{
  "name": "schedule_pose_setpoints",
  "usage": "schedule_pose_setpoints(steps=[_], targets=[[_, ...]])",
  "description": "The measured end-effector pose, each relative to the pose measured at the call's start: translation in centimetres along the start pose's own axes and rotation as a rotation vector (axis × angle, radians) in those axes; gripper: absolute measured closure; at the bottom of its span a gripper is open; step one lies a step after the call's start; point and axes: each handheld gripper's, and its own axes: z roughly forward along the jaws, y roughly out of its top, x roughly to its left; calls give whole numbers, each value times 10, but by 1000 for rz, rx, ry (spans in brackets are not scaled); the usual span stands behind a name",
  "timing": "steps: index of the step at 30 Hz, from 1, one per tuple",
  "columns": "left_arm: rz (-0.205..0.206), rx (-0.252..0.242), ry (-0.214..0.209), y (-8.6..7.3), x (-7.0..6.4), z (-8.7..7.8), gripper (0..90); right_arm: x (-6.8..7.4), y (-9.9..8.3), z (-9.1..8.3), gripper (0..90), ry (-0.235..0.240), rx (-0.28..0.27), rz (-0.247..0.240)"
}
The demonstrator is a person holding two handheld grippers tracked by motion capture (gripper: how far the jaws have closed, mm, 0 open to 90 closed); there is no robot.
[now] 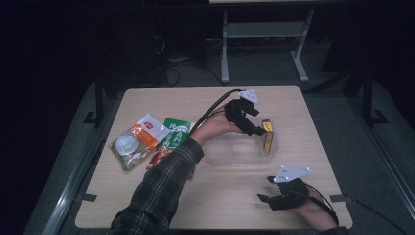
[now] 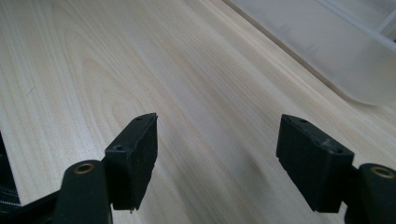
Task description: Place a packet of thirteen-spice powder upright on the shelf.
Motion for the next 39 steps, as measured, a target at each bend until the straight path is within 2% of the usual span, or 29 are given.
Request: schedule_pose_setpoints(steps=[9,17,29,36,39], targets=[[-46,15,61,-24,-15,-38,144,0,0,2,288,0,5,-1],[-68,42,102,-52,-31,-63,144,1,-1,2,288,1,14,7],[-106,41,183,-94,-51,-100,144,3,0,5,288,4,15,-3],[-149,31,223,-123,-56,-115,144,4,0,6,287,6,24,-5],[-181,16,236,-135,-55,-120,145,4,0,7,287,5,24,-12]])
